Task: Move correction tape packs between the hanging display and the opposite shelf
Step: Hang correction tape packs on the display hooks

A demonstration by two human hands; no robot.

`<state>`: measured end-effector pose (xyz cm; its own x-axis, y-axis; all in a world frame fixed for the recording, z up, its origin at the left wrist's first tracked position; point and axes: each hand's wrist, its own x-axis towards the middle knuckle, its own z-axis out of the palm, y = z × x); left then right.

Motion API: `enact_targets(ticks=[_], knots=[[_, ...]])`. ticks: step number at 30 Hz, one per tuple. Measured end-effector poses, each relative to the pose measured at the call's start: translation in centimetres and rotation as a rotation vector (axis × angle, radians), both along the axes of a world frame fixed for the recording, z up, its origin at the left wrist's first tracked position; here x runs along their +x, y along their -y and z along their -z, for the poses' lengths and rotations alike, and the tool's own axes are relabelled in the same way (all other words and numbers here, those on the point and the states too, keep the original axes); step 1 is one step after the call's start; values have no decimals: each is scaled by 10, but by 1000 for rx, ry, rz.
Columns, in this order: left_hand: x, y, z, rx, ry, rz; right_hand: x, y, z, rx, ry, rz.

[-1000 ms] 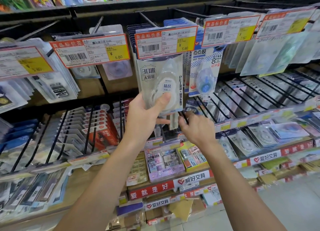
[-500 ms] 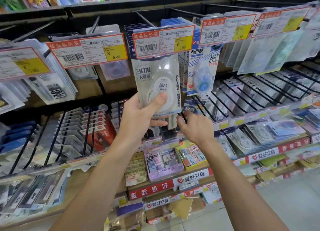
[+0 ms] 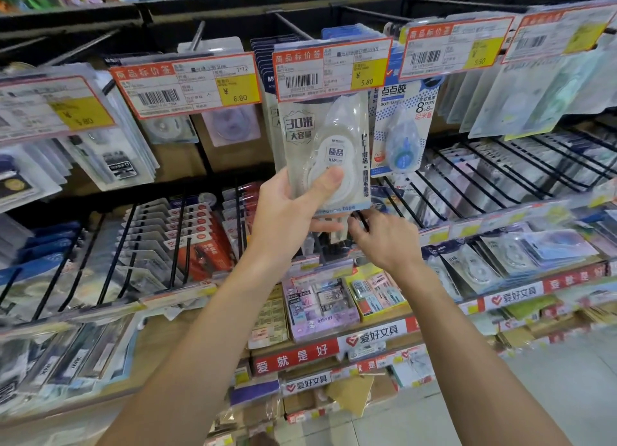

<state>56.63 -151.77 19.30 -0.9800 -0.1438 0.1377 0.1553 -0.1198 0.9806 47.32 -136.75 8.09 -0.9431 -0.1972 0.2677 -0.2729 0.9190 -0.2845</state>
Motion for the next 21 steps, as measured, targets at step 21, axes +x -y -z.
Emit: enact_targets(ticks=[21], knots=[[-17, -9, 12, 205, 119, -221, 1, 0, -4, 39, 0, 0]])
